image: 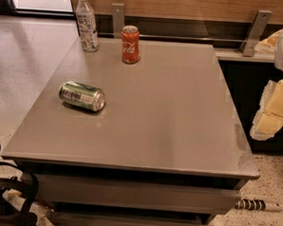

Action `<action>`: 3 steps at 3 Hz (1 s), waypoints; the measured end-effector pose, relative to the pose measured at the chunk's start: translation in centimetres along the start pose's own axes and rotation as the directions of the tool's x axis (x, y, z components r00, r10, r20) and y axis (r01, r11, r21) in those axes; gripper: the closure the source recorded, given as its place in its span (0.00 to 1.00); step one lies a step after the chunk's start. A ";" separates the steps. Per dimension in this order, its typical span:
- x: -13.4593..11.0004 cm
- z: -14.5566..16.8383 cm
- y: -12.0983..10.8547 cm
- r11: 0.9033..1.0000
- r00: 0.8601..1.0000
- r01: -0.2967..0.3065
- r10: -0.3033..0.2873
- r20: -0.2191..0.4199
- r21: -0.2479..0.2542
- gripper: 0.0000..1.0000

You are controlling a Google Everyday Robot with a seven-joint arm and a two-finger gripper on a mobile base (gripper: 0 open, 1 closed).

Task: Place green can upright

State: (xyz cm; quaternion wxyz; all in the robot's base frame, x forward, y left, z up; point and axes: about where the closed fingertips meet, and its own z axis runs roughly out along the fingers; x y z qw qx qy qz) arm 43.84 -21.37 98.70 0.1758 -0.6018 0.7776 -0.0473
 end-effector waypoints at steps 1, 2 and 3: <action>-0.2 0.1 -0.3 1.000 1.000 -0.002 0.002 0.001 -0.001 0.00; -1.1 0.5 -1.2 1.000 1.000 -0.010 0.010 0.003 -0.006 0.00; -4.6 2.7 -2.8 0.998 0.999 -0.034 0.034 0.002 -0.048 0.00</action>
Offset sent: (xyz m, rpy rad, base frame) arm 0.0304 0.0137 -0.0043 0.0131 0.0338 -0.0143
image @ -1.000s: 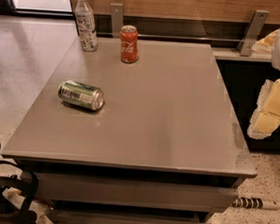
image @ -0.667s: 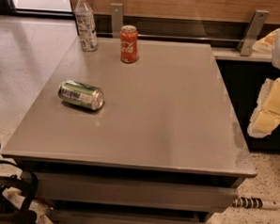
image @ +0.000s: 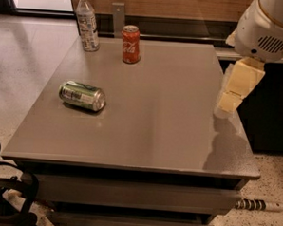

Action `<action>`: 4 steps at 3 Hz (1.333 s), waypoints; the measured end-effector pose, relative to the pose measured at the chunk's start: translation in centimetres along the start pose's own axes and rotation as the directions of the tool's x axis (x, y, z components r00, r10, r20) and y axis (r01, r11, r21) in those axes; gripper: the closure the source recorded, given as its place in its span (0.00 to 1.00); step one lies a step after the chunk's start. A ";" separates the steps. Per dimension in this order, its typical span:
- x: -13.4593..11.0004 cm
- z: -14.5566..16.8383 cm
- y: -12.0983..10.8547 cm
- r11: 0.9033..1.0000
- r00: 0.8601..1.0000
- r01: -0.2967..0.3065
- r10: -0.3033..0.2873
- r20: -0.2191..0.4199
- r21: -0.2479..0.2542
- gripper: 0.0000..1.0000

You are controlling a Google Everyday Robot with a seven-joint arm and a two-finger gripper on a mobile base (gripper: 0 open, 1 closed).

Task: Place green can upright

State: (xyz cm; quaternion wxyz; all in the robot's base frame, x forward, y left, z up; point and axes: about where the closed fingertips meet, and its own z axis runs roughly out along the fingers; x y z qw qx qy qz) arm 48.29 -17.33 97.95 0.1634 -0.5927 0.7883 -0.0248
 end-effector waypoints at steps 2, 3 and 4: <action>-11.1 1.5 -1.5 0.992 0.992 -0.115 0.118 0.051 -0.054 0.00; -17.4 3.6 -1.1 0.991 0.994 -0.099 0.102 0.028 -0.088 0.00; -18.1 3.8 -1.3 0.992 0.994 -0.095 0.098 0.043 -0.081 0.00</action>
Offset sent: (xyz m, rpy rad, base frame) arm 0.0581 0.1441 0.0235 0.1234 0.0878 -0.1112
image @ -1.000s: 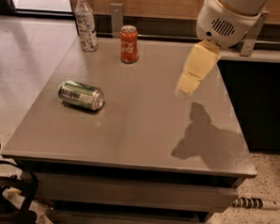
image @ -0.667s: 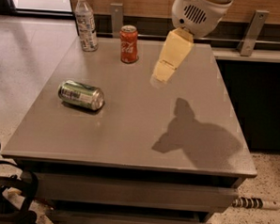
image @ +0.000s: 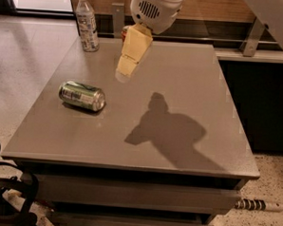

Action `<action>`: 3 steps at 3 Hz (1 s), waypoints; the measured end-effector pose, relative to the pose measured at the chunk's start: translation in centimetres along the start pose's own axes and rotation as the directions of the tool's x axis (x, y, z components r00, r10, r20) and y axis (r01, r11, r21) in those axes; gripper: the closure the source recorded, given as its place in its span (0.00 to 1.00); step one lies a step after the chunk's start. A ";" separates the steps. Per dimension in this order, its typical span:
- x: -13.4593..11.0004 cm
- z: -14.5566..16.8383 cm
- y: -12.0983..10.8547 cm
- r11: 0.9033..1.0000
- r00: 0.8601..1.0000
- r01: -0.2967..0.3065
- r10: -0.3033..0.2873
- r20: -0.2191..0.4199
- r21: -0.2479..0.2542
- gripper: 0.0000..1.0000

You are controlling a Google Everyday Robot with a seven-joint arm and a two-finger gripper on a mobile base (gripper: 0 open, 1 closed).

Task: Place green can upright

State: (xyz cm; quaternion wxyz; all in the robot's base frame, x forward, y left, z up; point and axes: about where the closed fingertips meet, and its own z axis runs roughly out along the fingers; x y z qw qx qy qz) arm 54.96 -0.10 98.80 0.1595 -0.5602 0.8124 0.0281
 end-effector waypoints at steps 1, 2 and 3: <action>0.0 0.0 -0.1 1.000 1.000 0.000 0.000 0.003 0.002 0.00; -3.6 2.1 0.3 0.999 0.998 0.038 -0.038 -0.052 0.003 0.00; -7.0 4.5 0.5 0.997 0.992 0.079 -0.078 -0.100 0.006 0.00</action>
Offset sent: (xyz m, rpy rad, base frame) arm 0.0205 0.0735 -0.0192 -0.1580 0.0552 0.0605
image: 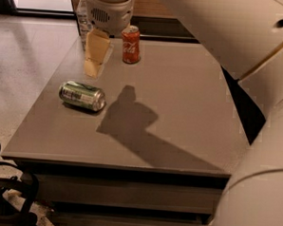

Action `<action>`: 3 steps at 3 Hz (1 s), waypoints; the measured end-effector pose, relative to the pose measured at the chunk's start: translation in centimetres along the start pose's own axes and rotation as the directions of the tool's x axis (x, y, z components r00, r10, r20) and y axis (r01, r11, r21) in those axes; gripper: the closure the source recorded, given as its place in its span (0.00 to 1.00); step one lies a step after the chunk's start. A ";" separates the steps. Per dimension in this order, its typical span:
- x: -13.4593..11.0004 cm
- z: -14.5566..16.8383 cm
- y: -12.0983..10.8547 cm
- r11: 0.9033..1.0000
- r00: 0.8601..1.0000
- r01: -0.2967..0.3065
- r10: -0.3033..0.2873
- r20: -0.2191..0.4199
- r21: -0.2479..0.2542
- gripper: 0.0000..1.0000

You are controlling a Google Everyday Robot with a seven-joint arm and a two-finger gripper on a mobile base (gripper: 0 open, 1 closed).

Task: Place green can upright

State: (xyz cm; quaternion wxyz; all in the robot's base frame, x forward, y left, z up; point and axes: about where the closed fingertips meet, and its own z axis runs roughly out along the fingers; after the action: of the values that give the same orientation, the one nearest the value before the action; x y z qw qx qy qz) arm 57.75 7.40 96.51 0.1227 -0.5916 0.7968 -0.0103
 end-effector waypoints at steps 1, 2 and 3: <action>-2.4 2.2 0.4 1.000 0.999 0.028 -0.028 -0.026 -0.011 0.00; -3.7 4.1 1.3 0.999 0.998 0.028 -0.029 -0.052 -0.028 0.00; -4.6 5.7 2.3 0.999 0.997 0.008 -0.012 -0.079 -0.043 0.00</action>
Offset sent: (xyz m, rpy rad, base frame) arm -0.0120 0.0467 -0.0592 -0.1404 0.1304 0.0078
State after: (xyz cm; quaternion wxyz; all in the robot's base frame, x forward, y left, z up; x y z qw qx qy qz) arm 57.97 13.15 91.45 0.0784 -0.5972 0.7981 -0.0175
